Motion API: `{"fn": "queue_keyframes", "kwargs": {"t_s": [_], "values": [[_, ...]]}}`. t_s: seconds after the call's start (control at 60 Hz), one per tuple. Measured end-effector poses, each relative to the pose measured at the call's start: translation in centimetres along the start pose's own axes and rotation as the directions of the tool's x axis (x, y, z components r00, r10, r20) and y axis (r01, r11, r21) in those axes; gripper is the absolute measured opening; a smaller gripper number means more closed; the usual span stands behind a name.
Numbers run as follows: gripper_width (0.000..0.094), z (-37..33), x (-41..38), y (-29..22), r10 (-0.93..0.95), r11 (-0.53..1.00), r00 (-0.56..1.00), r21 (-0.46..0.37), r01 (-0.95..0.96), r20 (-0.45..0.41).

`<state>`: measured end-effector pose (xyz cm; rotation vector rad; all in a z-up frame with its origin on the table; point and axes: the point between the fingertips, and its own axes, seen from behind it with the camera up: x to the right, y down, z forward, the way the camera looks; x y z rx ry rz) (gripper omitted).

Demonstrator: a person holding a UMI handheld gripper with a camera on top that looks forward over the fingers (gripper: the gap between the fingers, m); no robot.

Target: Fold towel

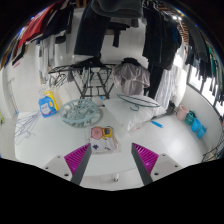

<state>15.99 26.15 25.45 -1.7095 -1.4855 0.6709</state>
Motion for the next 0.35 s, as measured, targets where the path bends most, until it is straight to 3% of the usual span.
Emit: {"fn": "queue_keyframes", "kwargs": {"t_s": [0.35], "values": [[0.085, -0.7, 2.2, 2.5, -0.001, 1.0, 1.0, -0.003, 0.001, -0.029]]}}
